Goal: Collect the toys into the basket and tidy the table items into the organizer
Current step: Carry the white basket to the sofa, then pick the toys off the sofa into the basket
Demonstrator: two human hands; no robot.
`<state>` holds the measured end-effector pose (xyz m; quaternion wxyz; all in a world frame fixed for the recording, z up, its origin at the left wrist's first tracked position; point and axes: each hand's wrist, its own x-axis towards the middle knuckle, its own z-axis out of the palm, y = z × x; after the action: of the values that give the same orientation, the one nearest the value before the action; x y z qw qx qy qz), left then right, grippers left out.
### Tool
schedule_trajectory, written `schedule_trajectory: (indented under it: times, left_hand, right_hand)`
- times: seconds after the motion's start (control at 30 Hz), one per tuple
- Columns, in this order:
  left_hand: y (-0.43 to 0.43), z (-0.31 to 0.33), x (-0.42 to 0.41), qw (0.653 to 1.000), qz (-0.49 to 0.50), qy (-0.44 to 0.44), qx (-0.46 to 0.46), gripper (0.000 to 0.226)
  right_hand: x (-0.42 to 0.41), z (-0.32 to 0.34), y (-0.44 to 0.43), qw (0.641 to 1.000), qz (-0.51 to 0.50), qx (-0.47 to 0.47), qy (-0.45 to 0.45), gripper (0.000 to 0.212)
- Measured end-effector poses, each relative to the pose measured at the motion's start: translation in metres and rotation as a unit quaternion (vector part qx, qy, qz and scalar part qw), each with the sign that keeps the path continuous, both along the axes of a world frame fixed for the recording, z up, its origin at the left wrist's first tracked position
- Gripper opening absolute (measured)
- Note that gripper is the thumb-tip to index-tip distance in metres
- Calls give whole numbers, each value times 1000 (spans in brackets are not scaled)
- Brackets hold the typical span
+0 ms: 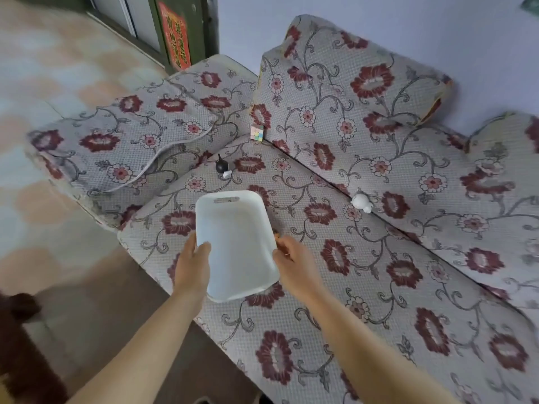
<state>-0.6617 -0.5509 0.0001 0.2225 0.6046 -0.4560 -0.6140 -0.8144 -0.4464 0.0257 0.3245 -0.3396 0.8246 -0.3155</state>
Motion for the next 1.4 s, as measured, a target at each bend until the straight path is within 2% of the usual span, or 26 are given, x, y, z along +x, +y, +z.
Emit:
schedule_trajectory:
  times: [0.2,0.3,0.53,0.67,0.83,1.0,1.1,1.17,1.23,1.3,1.4]
  left_hand:
    - [-67,-20,-17,1000,-11,-19,-8,37]
    - [-105,-41,-31,998,-33,-46,-3,47]
    - [-160,-109,-56,993,-50,-111,3,44]
    - [-177,-144,-64,992,-66,-104,26,50]
    - [-190,-163,-71,992,-87,-82,49,51]
    - [-206,-183,-72,991,-114,-49,46,50]
    - [-215,-193,-67,990,-129,-30,45,52]
    - [-218,-196,-61,989,-144,-24,36,52]
    - [-220,-197,-53,986,-160,-23,36,55]
    - [-220,-191,-47,985,-163,-20,45,58]
    - [-221,-175,-44,985,-169,-14,41,63]
  right_hand:
    - [-29,-24,-67,1000,3,0,-23,18]
    - [-59,-52,-107,999,-16,21,-18,19]
    - [-114,-146,-165,990,-44,131,9,17]
    - [-122,-199,-187,975,-16,219,35,14]
    - [-119,-235,-204,965,14,249,84,29]
    - [-106,-261,-213,945,-40,307,107,32]
    - [-100,-271,-216,945,-75,288,136,22]
    - [-100,-266,-216,953,-115,269,83,10]
    - [-96,-256,-211,959,-177,223,4,25]
    - [-92,-236,-206,956,-241,152,-64,29]
    - [-88,-191,-207,955,-278,81,-70,15]
